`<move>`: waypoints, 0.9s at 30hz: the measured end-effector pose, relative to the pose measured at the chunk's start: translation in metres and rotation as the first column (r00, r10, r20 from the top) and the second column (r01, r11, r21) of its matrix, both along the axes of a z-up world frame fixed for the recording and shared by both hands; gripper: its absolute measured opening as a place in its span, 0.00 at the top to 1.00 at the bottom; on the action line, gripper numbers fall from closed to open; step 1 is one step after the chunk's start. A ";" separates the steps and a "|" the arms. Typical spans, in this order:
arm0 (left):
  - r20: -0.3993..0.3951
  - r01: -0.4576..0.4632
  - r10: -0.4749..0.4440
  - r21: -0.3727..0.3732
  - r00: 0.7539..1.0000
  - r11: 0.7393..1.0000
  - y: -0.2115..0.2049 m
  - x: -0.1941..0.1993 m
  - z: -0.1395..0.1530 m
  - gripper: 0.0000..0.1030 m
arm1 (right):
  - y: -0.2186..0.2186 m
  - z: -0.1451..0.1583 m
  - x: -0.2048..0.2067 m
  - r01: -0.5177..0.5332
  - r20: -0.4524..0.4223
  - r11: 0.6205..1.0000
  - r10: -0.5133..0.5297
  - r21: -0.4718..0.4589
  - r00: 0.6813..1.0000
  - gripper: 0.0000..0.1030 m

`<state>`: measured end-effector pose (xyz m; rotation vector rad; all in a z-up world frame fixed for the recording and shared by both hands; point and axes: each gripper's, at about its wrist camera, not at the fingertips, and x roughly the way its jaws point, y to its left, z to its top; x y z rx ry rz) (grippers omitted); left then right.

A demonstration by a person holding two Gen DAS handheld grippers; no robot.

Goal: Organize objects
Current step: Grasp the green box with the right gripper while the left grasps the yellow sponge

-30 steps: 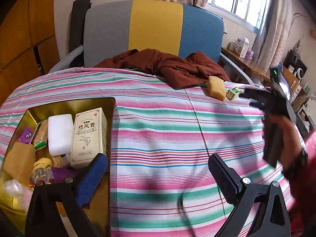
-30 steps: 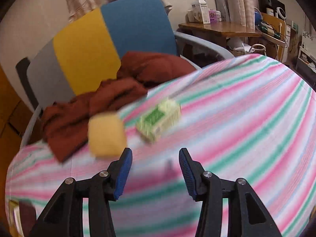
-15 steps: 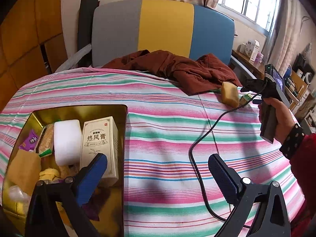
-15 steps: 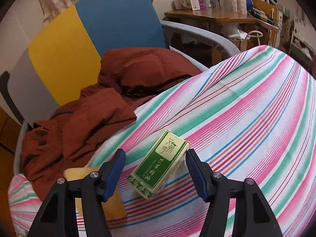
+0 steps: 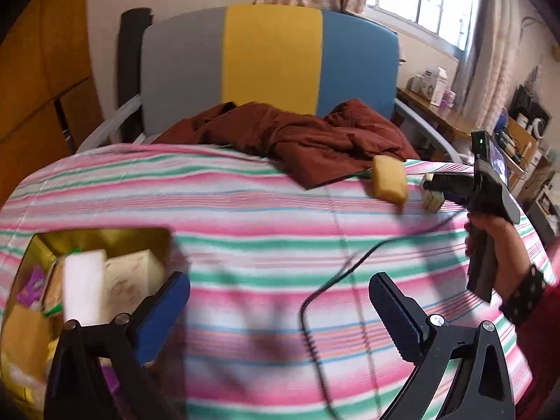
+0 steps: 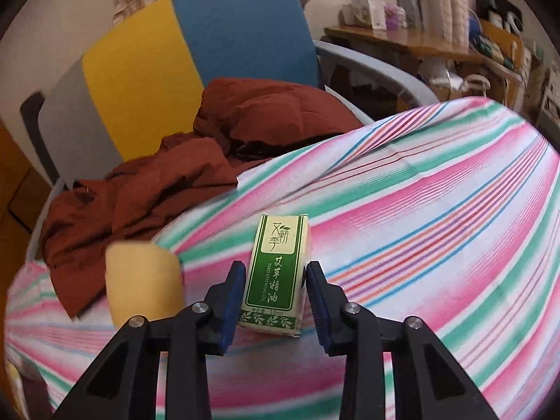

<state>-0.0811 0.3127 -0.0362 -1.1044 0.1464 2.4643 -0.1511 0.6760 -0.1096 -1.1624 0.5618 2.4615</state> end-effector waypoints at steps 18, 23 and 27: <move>-0.040 0.122 -0.124 -0.047 0.991 0.991 0.165 -0.069 -0.016 0.00 | -0.014 0.003 0.070 -0.078 -0.030 0.963 0.088 0.259 0.996 0.70; -0.039 0.139 -0.143 -0.076 0.989 0.987 0.206 -0.082 -0.035 0.00 | -0.014 -0.001 0.072 -0.064 -0.056 0.967 0.080 0.246 0.995 0.70; -0.055 0.108 -0.114 -0.116 0.992 0.987 0.225 -0.093 -0.051 0.00 | -0.008 -0.002 0.075 -0.049 -0.081 0.976 0.068 0.213 0.994 0.70</move>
